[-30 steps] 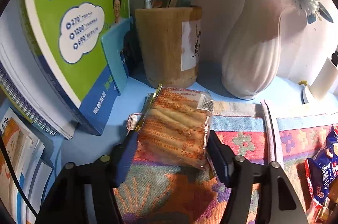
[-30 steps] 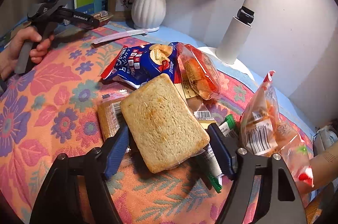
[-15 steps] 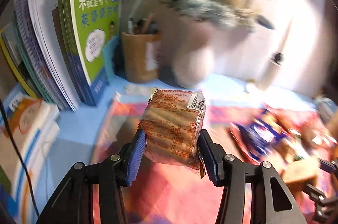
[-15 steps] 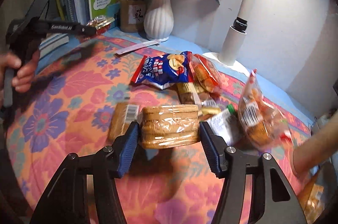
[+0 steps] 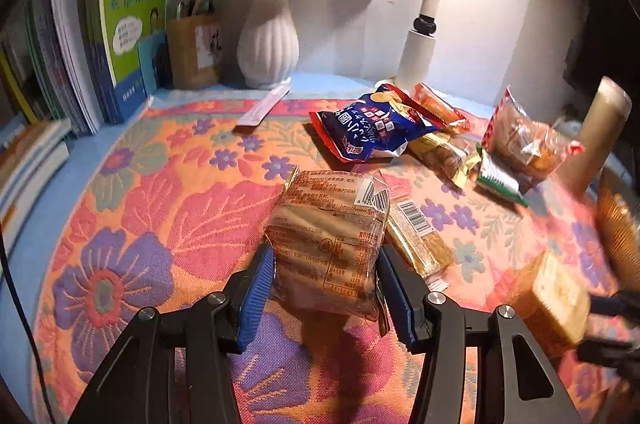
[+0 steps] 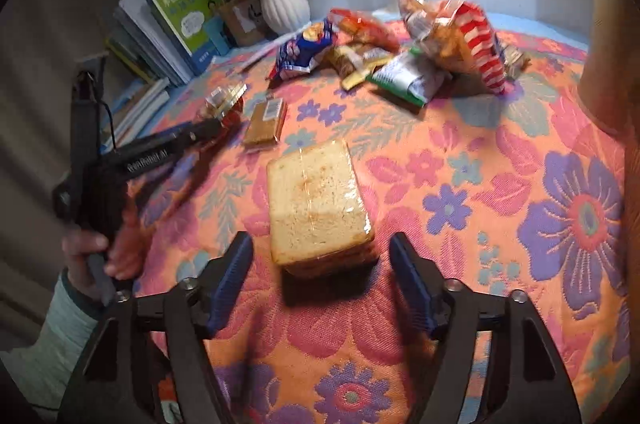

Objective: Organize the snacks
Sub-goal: 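Carry the bread roll with the left gripper back over the table, then grasp the wrapped sliced toast with the right gripper while the left gripper holds the bread roll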

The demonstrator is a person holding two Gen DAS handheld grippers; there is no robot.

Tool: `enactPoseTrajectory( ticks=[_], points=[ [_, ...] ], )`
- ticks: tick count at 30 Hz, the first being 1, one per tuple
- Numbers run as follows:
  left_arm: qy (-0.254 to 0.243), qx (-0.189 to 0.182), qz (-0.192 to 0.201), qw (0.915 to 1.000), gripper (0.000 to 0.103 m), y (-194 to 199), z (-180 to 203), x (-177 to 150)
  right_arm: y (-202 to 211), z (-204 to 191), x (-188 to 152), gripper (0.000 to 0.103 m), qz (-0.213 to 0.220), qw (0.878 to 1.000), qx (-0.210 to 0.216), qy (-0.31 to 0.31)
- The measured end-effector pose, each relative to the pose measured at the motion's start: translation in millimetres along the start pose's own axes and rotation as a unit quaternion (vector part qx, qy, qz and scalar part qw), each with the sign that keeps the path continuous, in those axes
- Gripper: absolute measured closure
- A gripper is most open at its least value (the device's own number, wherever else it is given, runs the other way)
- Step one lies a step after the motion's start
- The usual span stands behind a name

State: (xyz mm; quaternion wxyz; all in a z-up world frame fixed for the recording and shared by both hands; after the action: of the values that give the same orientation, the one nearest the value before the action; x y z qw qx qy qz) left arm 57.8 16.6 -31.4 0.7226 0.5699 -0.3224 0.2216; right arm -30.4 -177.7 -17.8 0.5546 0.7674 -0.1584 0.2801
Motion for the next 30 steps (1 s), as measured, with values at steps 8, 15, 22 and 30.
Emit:
enactPoseTrajectory(
  ticks=[8, 15, 22, 30],
  points=[
    [0.000, -0.039, -0.027, 0.9989, 0.016, -7, 2, -6, -17, -16, 21, 0.022, 0.010, 0.999, -0.026, 0.045],
    [-0.010, -0.013, -0.042, 0.9990, 0.016, -13, 4, -8, -43, -15, 10, 0.022, -0.014, 0.997, -0.050, 0.059],
    [0.028, -0.046, -0.041, 0.9977, 0.016, -13, -4, -6, -50, -18, 6, 0.021, -0.019, 0.993, -0.082, 0.081],
    [0.106, -0.098, 0.007, 0.9895, 0.004, 2, -27, 0, -49, -17, 7, 0.020, -0.018, 0.994, -0.077, 0.080]
  ],
)
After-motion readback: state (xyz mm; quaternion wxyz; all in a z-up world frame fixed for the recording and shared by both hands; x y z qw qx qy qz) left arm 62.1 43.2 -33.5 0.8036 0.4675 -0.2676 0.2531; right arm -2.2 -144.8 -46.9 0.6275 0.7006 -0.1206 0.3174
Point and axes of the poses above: each gripper's, at about its wrist camera, not at the fingertips, and y roughly against the way its jaws point, z to its right, x to its top, the point moved 8 cm from there along -y, roughly the way its jaws point, and after that the axes turned 6 degrees about -x, right-handed, at the moved point
